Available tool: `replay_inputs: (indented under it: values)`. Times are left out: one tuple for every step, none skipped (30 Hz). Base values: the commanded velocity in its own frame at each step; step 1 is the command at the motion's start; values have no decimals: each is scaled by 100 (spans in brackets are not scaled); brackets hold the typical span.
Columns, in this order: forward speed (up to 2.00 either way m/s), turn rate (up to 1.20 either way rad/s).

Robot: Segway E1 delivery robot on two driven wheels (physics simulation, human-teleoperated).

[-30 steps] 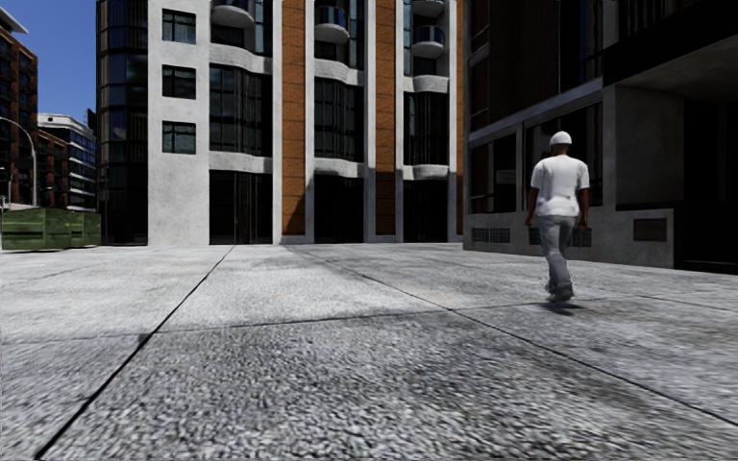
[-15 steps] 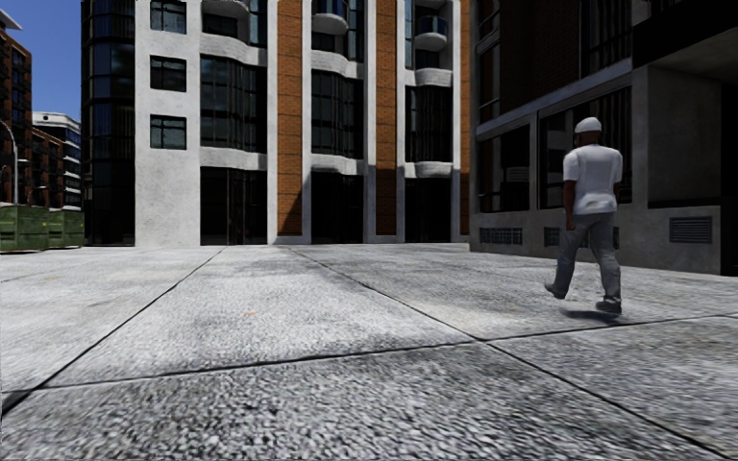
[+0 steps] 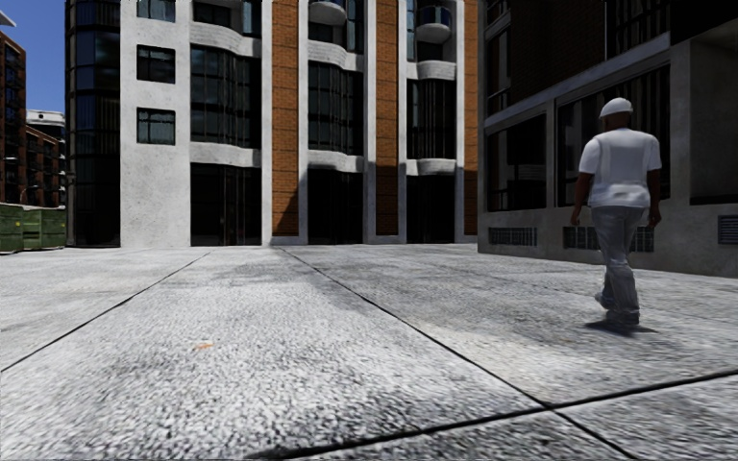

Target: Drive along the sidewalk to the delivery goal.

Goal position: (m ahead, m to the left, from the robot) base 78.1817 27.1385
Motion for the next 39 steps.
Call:
replay_inputs:
  values:
    - [200, 0]
    - [200, 0]
    - [200, 0]
    - [200, 0]
    - [200, 0]
    - [200, 0]
    - [200, 0]
    - [200, 0]
    - [200, 0]
    - [200, 0]
    - [200, 0]
    - [200, 0]
    - [200, 0]
    - [200, 0]
    - [200, 0]
    - [200, 0]
    - [200, 0]
    - [200, 0]
    - [200, 0]
    - [200, 0]
    - [200, 0]
    - [200, 0]
    - [200, 0]
    - [200, 0]
    - [200, 0]
    - [200, 0]
    - [200, 0]
    - [200, 0]
    - [200, 0]
    - [200, 0]
    - [200, 0]
    - [200, 0]
    - [200, 0]
    - [200, 0]
    - [200, 0]
    - [200, 0]
    - [200, 0]
    - [200, 0]
    - [200, 0]
